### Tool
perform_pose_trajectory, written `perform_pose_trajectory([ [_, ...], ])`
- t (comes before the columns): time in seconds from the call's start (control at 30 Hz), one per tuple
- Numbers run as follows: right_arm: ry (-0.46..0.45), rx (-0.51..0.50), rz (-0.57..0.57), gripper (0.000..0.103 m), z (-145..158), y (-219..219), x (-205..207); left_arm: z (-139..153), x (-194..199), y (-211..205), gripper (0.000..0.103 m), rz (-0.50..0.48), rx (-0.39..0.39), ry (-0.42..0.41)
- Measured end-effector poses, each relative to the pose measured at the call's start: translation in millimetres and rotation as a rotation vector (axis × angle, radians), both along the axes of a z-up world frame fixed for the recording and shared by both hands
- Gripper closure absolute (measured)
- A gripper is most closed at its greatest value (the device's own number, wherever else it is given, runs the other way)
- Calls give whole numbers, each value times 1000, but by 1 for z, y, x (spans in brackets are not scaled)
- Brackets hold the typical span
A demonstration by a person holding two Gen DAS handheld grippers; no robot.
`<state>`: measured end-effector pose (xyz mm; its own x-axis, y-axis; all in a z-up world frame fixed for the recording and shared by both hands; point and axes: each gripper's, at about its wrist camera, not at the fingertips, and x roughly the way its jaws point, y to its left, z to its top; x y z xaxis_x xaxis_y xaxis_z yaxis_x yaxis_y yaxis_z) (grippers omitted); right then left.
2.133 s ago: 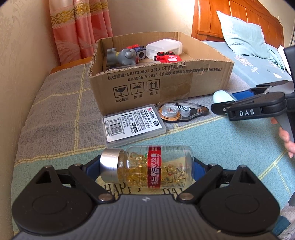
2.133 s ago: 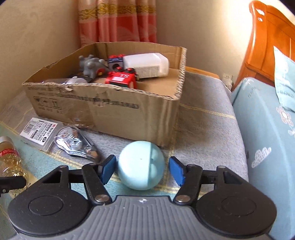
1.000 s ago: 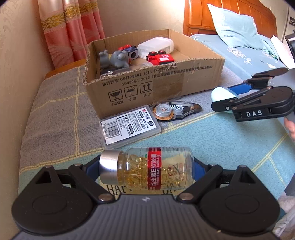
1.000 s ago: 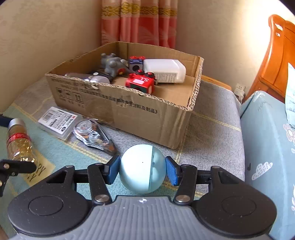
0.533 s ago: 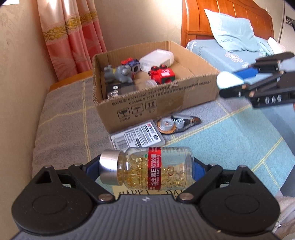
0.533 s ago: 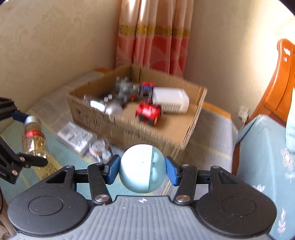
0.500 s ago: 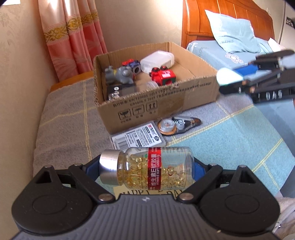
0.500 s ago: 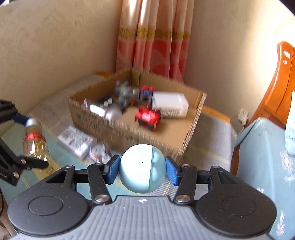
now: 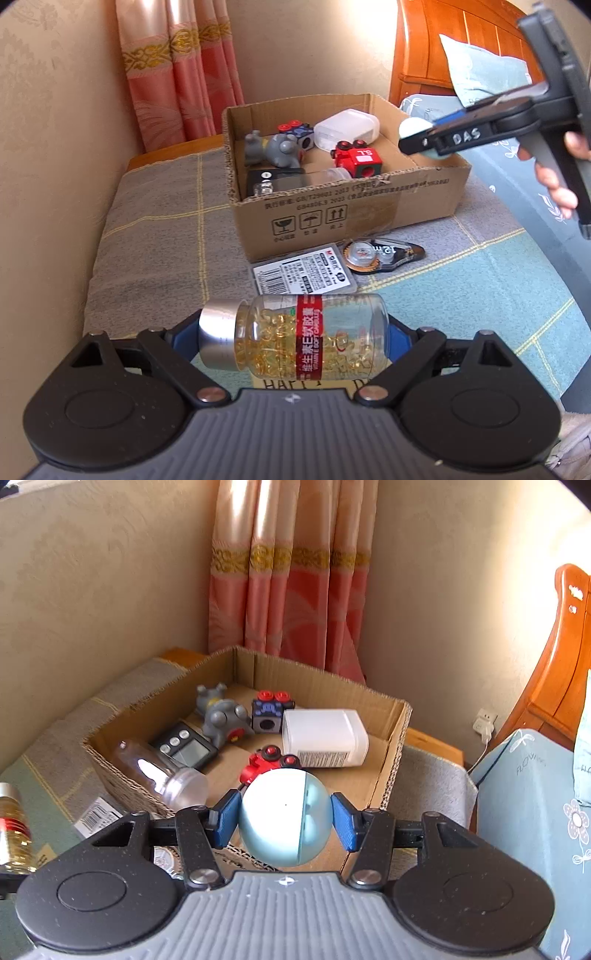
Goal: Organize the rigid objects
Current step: 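Carry blue case into box and open right tool while left tool carries capsule jar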
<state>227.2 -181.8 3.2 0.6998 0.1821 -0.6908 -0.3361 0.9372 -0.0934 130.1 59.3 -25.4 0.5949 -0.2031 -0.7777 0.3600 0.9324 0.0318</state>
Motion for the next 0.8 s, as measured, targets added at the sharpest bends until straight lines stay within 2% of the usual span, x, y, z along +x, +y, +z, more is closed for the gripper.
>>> perform_pose_trajectory([
  [0.1,36,-4,-7,45,-8,0,5,2,0,2,10,7,4,-3],
  [0.13,38,1,-9,40,-9,0,5,2,1,2,10,9,6,-3],
  [0.17,41,7,-3,34,-8,0,4,2,1,2,10,10,8,-3],
  [0.23,25,19,0,5,-5,0,-1,2,3,2,10,8,11,-2],
  [0.27,7,27,-1,1,-3,-1,-5,2,3,1,10,6,12,-3],
  [0.6,12,11,-61,0,5,0,-39,20,19,-12,10,-18,26,-43],
  [0.8,15,27,-123,0,-4,-5,-66,46,43,-38,10,-92,29,-107],
])
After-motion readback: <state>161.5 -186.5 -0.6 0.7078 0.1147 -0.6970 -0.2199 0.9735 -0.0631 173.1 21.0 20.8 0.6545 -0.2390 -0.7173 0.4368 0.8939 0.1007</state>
